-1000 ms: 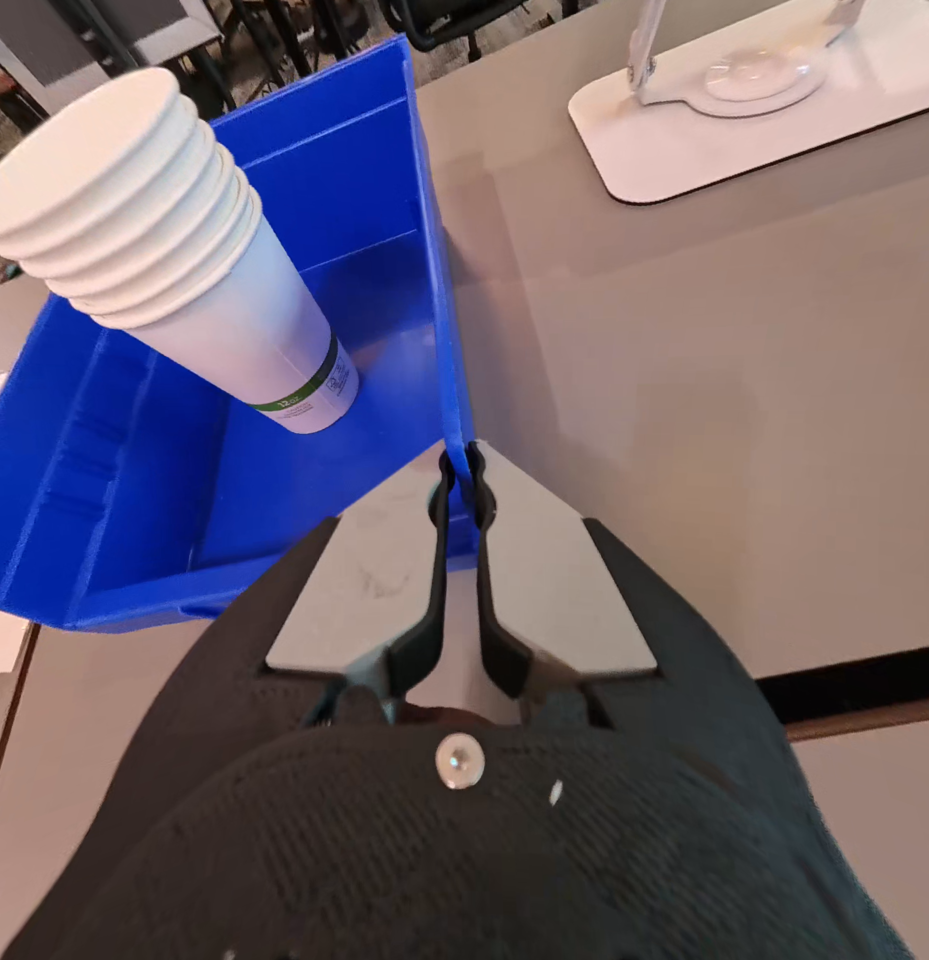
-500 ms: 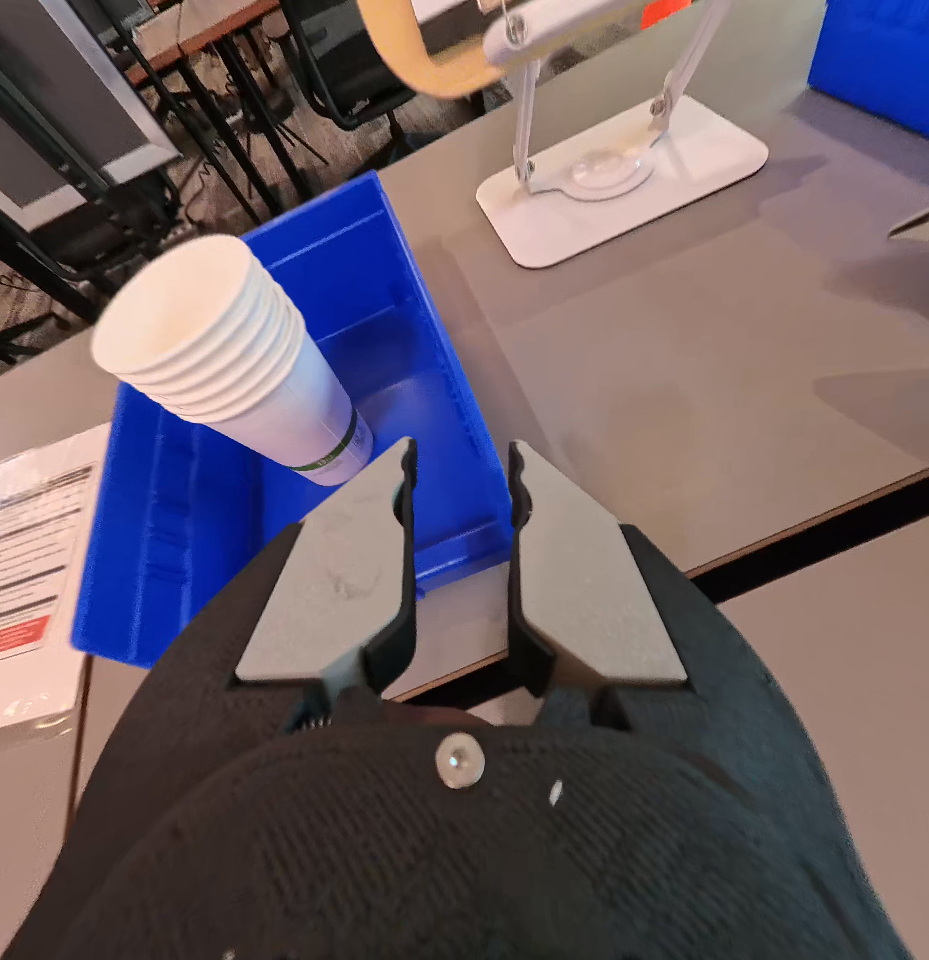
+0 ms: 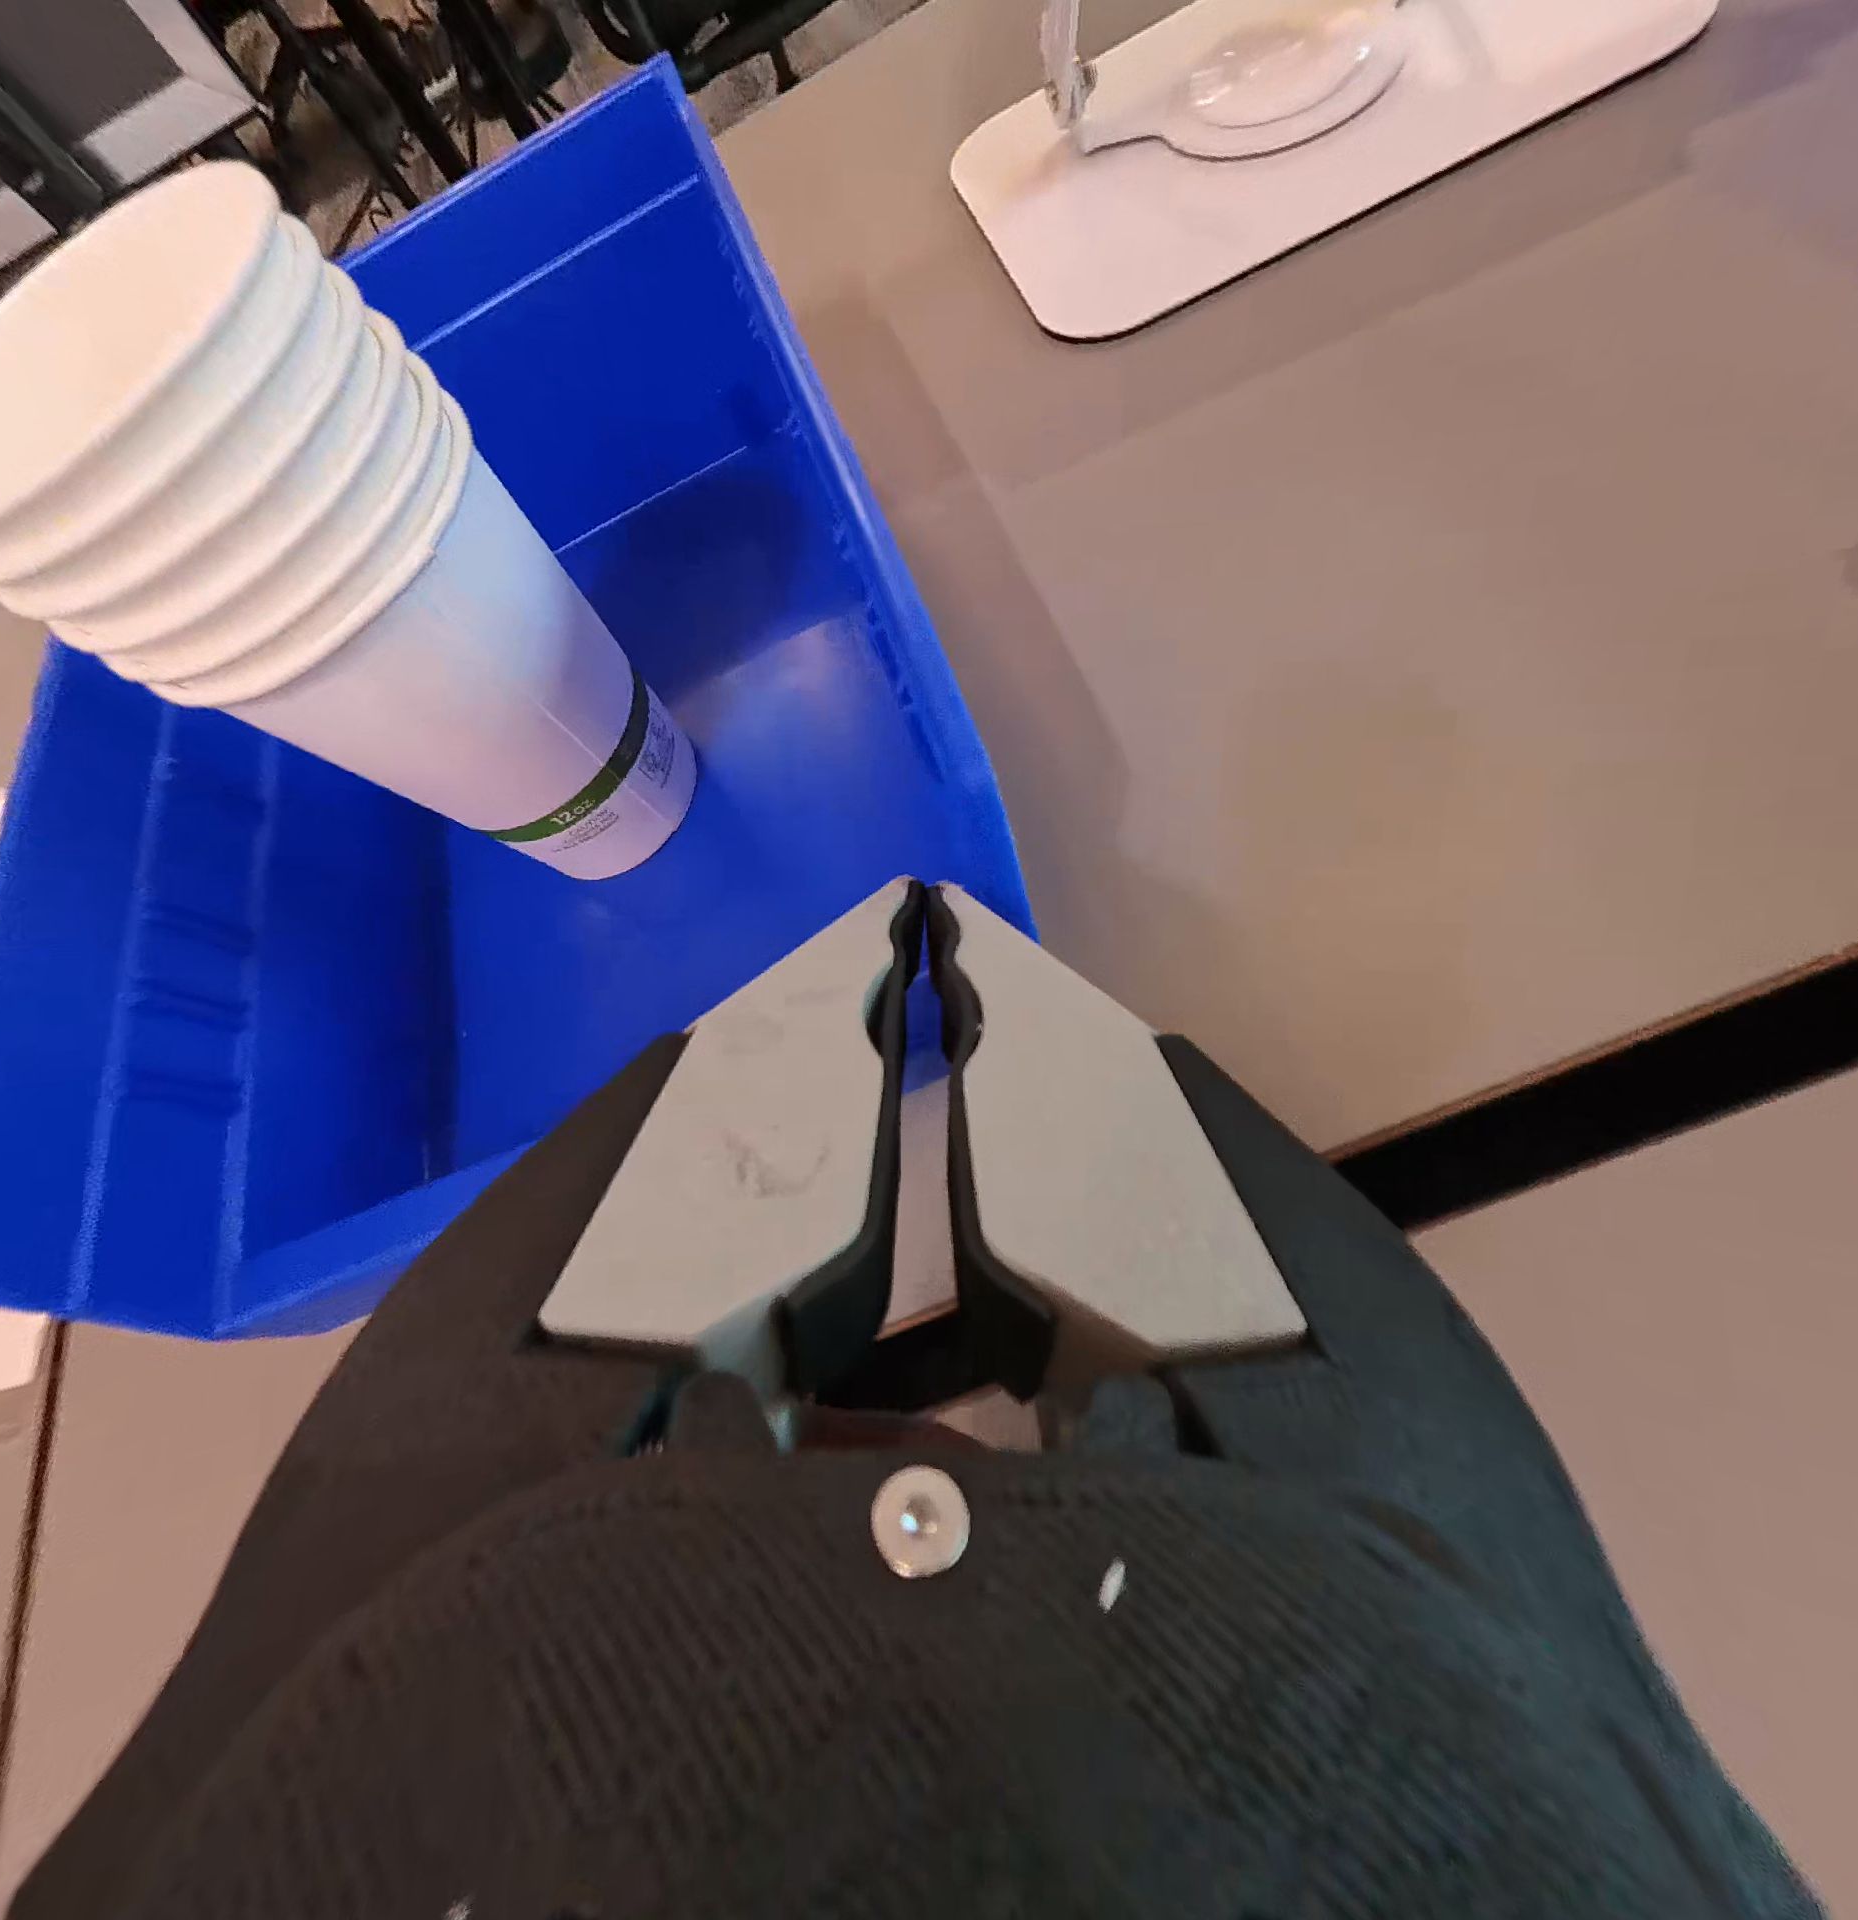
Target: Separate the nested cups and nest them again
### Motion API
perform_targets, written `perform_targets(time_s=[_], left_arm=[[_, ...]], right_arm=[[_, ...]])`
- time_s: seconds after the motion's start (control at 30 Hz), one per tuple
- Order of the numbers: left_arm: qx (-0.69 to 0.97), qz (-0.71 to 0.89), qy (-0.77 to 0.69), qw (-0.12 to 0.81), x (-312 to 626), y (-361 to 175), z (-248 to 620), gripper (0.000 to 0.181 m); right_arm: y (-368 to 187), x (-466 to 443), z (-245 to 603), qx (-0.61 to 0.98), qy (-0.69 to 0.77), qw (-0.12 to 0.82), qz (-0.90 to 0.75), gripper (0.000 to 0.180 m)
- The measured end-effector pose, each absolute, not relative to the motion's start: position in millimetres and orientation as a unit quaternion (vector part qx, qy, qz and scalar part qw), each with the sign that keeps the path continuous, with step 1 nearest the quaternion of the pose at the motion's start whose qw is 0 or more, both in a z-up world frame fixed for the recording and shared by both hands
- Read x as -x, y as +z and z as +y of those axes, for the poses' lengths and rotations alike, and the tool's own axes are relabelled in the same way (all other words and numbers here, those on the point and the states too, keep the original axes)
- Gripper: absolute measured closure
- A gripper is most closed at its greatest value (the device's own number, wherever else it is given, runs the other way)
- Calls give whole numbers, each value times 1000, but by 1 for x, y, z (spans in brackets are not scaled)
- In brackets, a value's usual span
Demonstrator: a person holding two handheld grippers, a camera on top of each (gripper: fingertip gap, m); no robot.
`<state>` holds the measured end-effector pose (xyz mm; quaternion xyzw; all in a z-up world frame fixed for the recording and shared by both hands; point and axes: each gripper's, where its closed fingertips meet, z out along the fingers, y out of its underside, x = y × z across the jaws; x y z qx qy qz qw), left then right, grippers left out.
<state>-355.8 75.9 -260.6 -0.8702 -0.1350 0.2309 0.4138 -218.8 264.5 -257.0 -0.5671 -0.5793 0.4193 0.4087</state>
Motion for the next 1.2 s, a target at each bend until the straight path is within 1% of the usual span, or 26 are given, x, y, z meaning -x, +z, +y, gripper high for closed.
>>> perform_targets(time_s=[0.2,0.4,0.5,0.63,0.83,0.9,0.97,1.03,1.2], left_arm=[[857,-145,207,449,360,-257,90,181],[855,-161,209,447,372,-244,75,156],[838,-182,223,463,392,-220,67,153],[822,-181,258,474,427,-178,64,155],[857,-147,264,417,466,-149,77,153],[882,-136,244,379,470,-156,81,150],[899,-129,216,359,470,-164,87,148],[904,-135,218,342,476,-168,88,147],[911,-127,213,330,477,-174,91,148]], right_arm=[[-257,219,265,568,418,408,-580,180],[-258,220,264,568,422,405,-580,180],[-258,221,263,566,420,405,-582,180],[-258,221,263,564,422,407,-582,180],[-258,221,263,566,424,403,-581,180],[-258,222,262,565,423,403,-582,180],[-258,222,262,564,423,403,-584,180],[-258,222,262,564,423,403,-584,180],[-257,222,261,563,426,402,-583,180]])
